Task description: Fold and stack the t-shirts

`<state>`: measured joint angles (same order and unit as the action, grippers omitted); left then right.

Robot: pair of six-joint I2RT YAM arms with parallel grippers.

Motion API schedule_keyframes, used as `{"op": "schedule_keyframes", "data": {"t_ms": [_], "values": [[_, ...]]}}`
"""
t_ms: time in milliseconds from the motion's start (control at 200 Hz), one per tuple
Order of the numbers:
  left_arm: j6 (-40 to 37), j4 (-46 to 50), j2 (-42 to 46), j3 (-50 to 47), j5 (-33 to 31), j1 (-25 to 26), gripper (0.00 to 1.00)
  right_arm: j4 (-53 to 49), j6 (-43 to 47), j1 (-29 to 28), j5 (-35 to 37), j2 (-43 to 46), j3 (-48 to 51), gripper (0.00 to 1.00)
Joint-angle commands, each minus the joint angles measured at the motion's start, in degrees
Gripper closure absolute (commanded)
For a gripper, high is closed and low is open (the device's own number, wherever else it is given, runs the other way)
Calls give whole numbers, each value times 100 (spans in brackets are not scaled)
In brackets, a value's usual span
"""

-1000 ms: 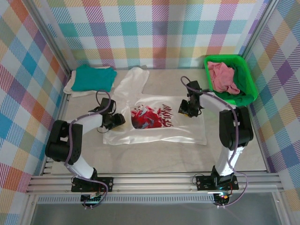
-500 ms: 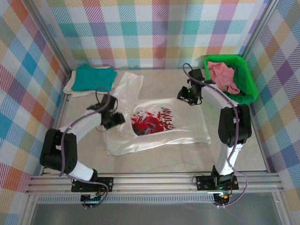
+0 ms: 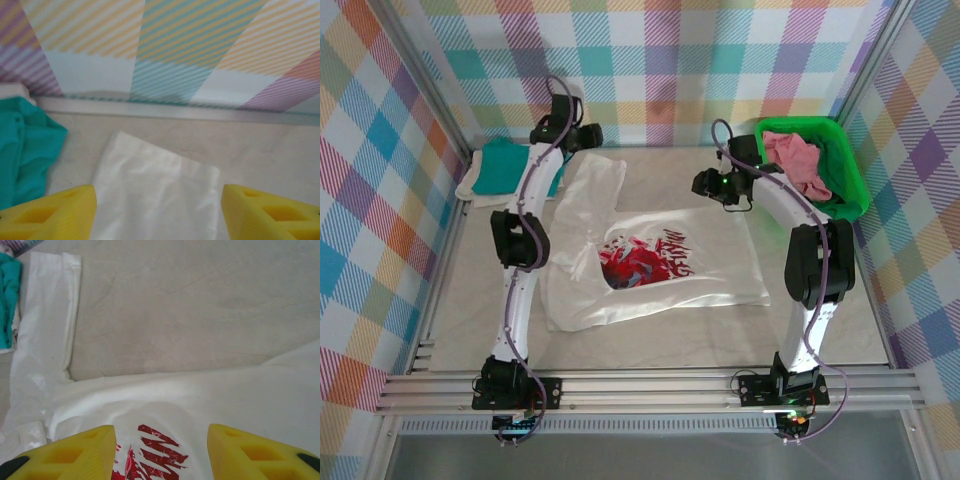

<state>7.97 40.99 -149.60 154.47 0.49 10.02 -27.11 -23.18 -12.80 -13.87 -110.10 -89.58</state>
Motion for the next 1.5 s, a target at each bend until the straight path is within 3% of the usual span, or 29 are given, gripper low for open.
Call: {"op": "schedule_keyframes", "data": {"t_ms": [0,250,690,855,965,1025,1160,1230,1310,1495], "values": [[-287,161,-212,171,-46,-79,33,358,211,32,-399,-99,109,48],[-112,-457,-750,98,-157,-157,30,865,14,43,-1045,39,686,47],[827,-1112,-1496,109,876,-337,27,1450,-174,79,-1521,272,1399,47],[1044,-1475,-1621,178,1243,-335,38,1523,-257,163,-1648,253,1487,47],[1154,-1691,-1676,174,1567,-329,56,1537,-314,237,-1661,219,1471,48],[1154,-1803,-1696,179,1697,-306,58,1514,-343,285,-1653,163,1421,48],[1078,-2054,-1673,188,1958,-281,75,1085,-380,453,-1510,-23,1053,48],[1023,-2123,-1619,184,2002,-273,80,806,-230,481,-1213,-37,838,48],[997,-2220,-1534,187,2035,-273,99,297,-67,495,-649,-128,484,48],[753,-2293,-1223,193,2042,-279,100,-1113,49,629,330,-744,-722,47]]}}
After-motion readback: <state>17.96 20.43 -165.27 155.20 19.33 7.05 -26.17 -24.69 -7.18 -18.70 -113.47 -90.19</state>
